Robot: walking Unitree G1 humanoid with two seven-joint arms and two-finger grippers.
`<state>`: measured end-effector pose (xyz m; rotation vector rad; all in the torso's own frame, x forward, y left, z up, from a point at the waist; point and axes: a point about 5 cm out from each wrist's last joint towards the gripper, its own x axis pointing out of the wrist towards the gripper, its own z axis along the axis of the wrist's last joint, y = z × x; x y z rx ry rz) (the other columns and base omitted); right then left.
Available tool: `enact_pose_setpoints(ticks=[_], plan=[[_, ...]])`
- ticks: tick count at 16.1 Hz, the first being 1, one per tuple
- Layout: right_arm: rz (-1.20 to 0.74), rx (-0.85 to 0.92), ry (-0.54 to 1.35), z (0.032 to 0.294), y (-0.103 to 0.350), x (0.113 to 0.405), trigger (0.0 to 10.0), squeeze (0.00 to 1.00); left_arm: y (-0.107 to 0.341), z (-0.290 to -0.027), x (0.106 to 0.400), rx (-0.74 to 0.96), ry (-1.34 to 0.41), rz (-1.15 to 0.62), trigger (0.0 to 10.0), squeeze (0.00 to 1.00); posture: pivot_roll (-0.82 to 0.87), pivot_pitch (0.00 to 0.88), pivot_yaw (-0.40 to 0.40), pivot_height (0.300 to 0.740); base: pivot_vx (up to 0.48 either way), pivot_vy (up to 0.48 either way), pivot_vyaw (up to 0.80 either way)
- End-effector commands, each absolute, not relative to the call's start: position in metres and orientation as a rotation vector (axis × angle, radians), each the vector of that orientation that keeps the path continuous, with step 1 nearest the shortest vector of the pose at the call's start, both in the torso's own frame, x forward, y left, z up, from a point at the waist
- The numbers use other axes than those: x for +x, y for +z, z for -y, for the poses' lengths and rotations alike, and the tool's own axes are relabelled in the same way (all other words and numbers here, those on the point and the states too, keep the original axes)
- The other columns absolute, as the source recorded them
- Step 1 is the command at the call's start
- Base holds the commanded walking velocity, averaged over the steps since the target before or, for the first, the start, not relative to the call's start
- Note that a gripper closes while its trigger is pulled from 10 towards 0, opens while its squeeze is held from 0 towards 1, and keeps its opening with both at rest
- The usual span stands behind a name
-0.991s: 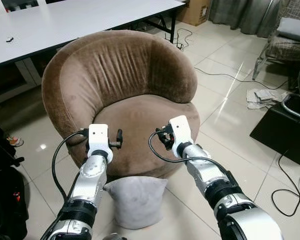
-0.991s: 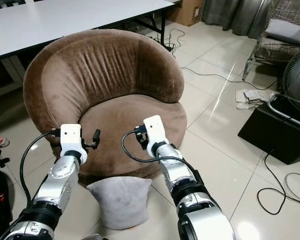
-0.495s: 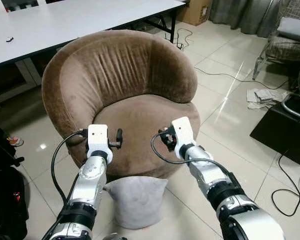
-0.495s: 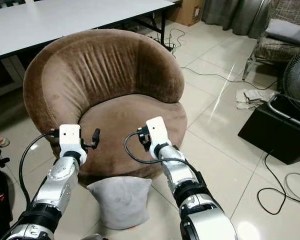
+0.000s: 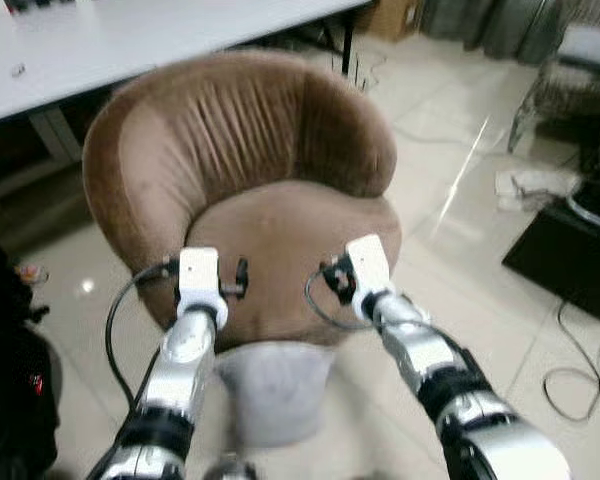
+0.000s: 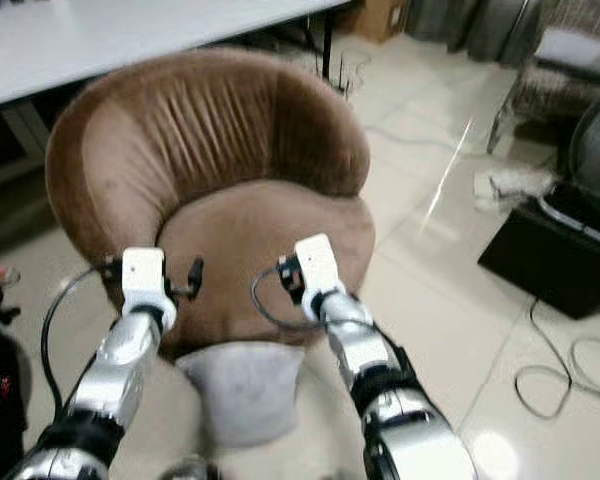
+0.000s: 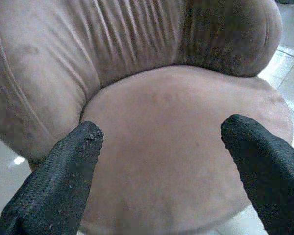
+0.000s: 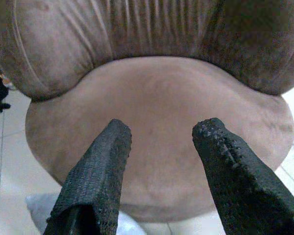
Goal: Move the pillow to the sofa from floor
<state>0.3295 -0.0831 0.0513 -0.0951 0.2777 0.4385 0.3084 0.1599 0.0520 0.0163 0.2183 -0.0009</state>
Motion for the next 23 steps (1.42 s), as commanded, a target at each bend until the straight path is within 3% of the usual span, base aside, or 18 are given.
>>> enact_pose_setpoints(ticks=[1, 23], plan=[[-0.29, -0.102, 0.451, 0.0824, 0.0489, 0.3276, 10.0, 0.0, 0.0518, -0.1612, 0.3077, 0.009, -0.001, -0.214, 10.0, 0.0, -0.07, 0.0, 0.017, 0.74, 0.0, 0.0, 0.0], [-0.296, -0.115, 0.447, 0.0806, 0.0471, 0.3259, 10.0, 0.0, 0.05, -0.1597, 0.3086, 0.027, -0.014, -0.235, 10.0, 0.0, -0.07, 0.0, 0.027, 0.74, 0.0, 0.0, 0.0]])
